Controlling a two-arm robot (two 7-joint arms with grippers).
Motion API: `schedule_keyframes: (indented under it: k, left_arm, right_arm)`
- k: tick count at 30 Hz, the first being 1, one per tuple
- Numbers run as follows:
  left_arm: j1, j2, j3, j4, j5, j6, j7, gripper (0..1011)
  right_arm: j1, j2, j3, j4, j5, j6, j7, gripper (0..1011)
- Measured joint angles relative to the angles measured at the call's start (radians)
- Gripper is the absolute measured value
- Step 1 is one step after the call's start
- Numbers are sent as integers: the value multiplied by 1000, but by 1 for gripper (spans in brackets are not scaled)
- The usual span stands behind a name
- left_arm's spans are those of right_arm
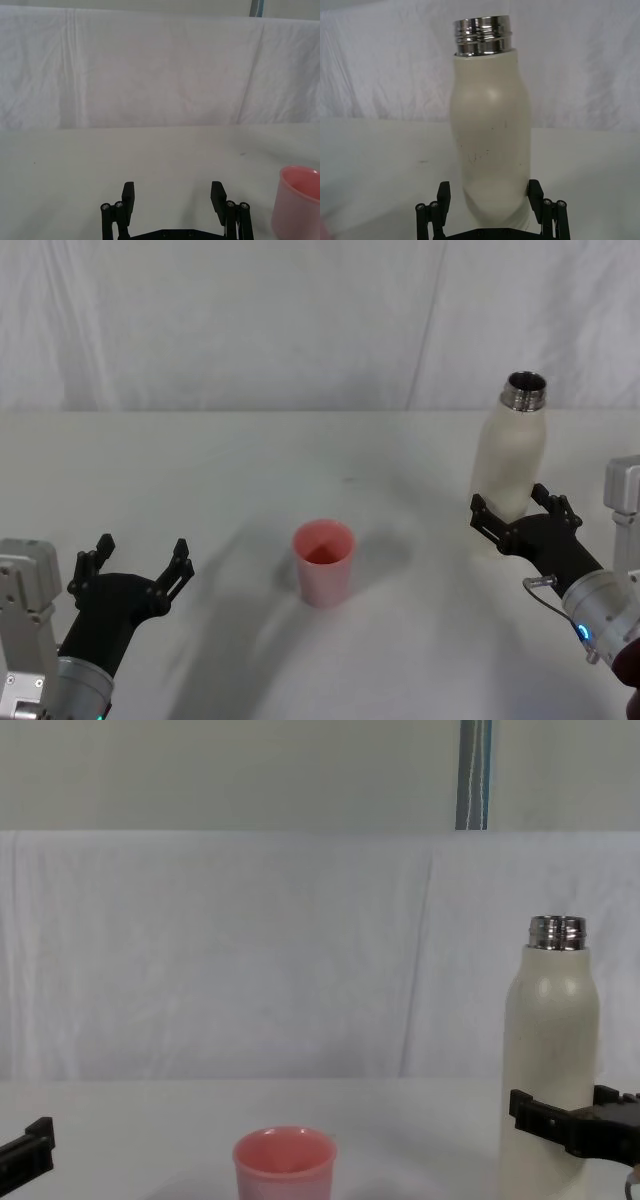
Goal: Grasp the thermos with one hand and pour water into the cup lid.
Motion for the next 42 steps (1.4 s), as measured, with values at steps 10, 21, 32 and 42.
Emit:
schedule_keyframes:
  k: [10,21,32,42]
  left_arm:
    - [0,0,0,0,0,0,0,1001]
    - [0,0,0,0,0,0,0,1001]
    - [0,0,0,0,0,0,0,1001]
    - [0,0,0,0,0,0,0,1001]
  right_arm:
    - [26,-12,-4,35,7,-6,5,1002]
    - [46,-19,-8,65,8,-11,0,1002]
    - [68,-23,-8,94,9,-15,1,1001]
    - [90,-25,-9,119,10,-20,8,1001]
